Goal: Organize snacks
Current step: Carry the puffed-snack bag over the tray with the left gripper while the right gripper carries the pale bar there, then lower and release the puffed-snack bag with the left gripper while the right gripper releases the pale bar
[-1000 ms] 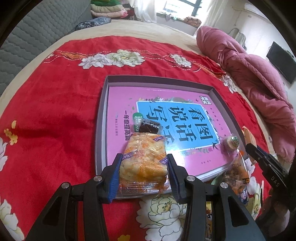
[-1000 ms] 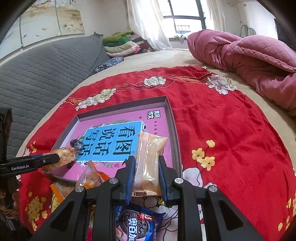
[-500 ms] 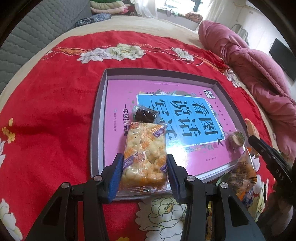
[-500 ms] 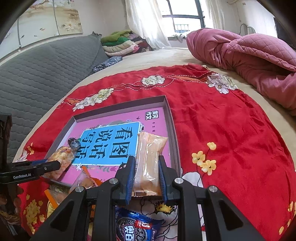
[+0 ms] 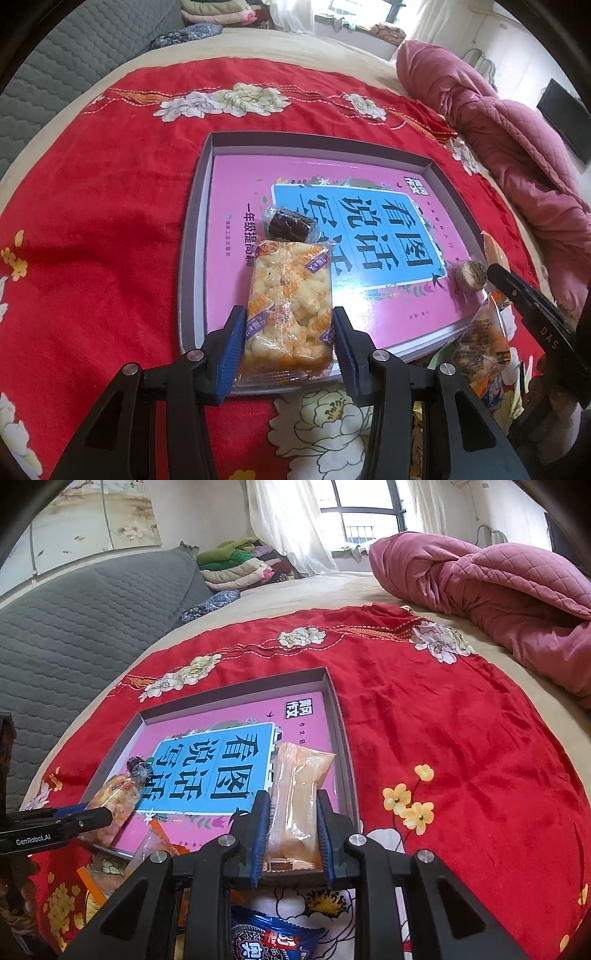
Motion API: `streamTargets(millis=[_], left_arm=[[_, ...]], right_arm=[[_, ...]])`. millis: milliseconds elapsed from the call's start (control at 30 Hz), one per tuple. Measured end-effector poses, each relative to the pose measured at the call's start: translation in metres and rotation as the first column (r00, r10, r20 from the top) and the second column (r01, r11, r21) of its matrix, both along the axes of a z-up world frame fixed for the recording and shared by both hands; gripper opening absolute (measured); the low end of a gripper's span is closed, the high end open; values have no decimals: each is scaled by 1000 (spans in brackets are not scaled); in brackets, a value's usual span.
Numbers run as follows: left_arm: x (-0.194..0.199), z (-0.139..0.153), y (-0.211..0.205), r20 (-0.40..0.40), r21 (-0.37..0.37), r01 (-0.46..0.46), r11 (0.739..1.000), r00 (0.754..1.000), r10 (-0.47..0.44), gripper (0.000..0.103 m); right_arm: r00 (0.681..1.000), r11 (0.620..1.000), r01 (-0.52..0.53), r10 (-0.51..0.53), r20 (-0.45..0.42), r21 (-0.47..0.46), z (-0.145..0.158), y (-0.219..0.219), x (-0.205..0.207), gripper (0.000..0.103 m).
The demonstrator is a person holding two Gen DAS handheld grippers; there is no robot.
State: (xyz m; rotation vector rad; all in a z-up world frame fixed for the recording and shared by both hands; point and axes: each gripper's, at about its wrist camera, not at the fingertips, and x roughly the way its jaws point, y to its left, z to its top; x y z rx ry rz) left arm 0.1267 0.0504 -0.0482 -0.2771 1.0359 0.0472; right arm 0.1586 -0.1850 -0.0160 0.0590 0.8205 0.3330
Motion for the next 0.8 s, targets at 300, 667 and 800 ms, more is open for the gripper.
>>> streamTargets(millis=[300, 667, 800], left_arm=[[-1, 0, 0, -4, -5, 3, 1000, 1000, -3, 48], [-2, 0, 0, -6, -16, 2, 1000, 1000, -2, 48], [-2, 0, 0, -8, -27, 0, 1000, 1000, -1, 48]], right_arm=[[1000, 1000, 6, -6, -3, 2, -1, -2, 1, 25], [1000, 1000, 11, -11, 6, 13, 1, -4, 0, 25], [1000, 1000, 12, -12, 12, 17, 3, -5, -2, 26]])
